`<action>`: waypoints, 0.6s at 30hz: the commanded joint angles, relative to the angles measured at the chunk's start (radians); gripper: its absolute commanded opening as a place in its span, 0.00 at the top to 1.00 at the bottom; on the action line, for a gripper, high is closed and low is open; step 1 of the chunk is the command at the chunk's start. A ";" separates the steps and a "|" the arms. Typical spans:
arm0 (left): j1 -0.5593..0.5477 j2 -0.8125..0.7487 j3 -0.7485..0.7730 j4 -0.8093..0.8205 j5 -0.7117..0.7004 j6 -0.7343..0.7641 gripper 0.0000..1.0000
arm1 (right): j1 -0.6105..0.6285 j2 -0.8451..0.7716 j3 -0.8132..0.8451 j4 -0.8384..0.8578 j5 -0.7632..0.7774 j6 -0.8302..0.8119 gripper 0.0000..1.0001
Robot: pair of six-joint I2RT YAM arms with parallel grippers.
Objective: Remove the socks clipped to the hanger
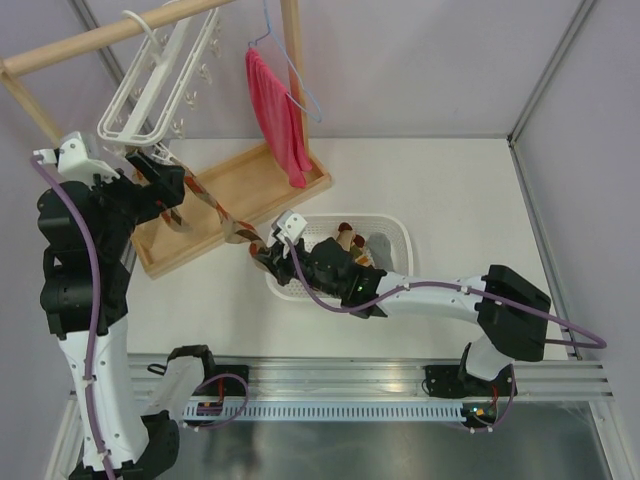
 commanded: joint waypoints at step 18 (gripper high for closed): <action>0.001 0.081 0.011 0.155 -0.102 -0.079 0.00 | 0.036 -0.040 -0.013 0.026 -0.020 0.021 0.99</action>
